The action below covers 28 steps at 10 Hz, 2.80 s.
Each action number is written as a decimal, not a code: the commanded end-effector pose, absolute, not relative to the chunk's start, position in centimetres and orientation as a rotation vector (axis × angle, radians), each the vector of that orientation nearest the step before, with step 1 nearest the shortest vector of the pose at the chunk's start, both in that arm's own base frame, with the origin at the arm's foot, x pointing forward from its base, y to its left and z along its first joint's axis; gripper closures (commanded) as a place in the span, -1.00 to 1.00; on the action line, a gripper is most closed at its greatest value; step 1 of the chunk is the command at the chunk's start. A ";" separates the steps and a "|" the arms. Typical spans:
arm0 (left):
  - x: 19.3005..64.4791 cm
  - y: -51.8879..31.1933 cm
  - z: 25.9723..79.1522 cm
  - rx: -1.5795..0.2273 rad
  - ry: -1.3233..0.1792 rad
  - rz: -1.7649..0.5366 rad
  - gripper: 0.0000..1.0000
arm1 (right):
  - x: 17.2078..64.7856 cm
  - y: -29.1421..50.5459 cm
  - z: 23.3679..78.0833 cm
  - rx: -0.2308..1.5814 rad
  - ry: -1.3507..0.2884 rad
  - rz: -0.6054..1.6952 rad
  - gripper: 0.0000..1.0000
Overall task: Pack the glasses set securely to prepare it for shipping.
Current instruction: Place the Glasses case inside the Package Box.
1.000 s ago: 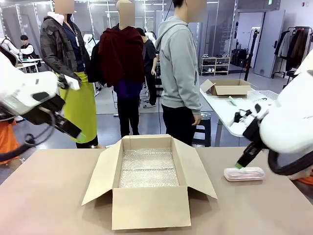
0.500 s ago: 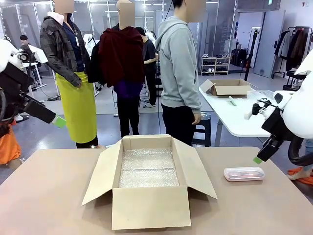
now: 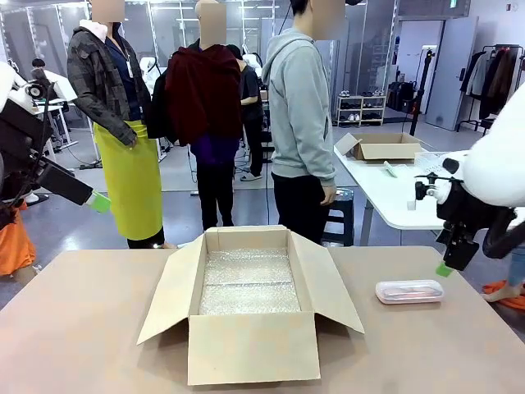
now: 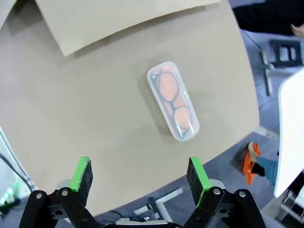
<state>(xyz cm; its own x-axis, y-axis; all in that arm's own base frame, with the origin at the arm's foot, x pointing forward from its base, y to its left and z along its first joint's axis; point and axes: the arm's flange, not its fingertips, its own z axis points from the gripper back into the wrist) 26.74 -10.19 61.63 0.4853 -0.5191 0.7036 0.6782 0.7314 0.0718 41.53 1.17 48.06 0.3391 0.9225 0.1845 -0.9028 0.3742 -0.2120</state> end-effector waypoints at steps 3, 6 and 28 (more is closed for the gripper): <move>26.8 -10.1 61.6 -0.221 -0.771 -0.738 -1.00 | 46.9 -0.4 46.2 0.052 -0.184 1.435 -1.00; 26.8 -10.1 61.6 -0.221 -0.771 -0.738 -1.00 | 46.8 -0.1 45.2 0.039 -0.183 1.414 -1.00; 26.8 -10.1 61.6 -0.221 -0.771 -0.738 -1.00 | 56.0 0.6 31.2 0.075 -0.064 1.519 -0.61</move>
<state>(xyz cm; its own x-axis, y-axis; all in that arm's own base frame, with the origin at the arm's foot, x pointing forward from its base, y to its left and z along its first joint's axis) 26.90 -10.19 61.49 0.4903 -0.5197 0.6996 0.6744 0.7347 0.0731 55.68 0.60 31.00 0.0674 0.9941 0.0850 -0.9976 0.0660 0.0194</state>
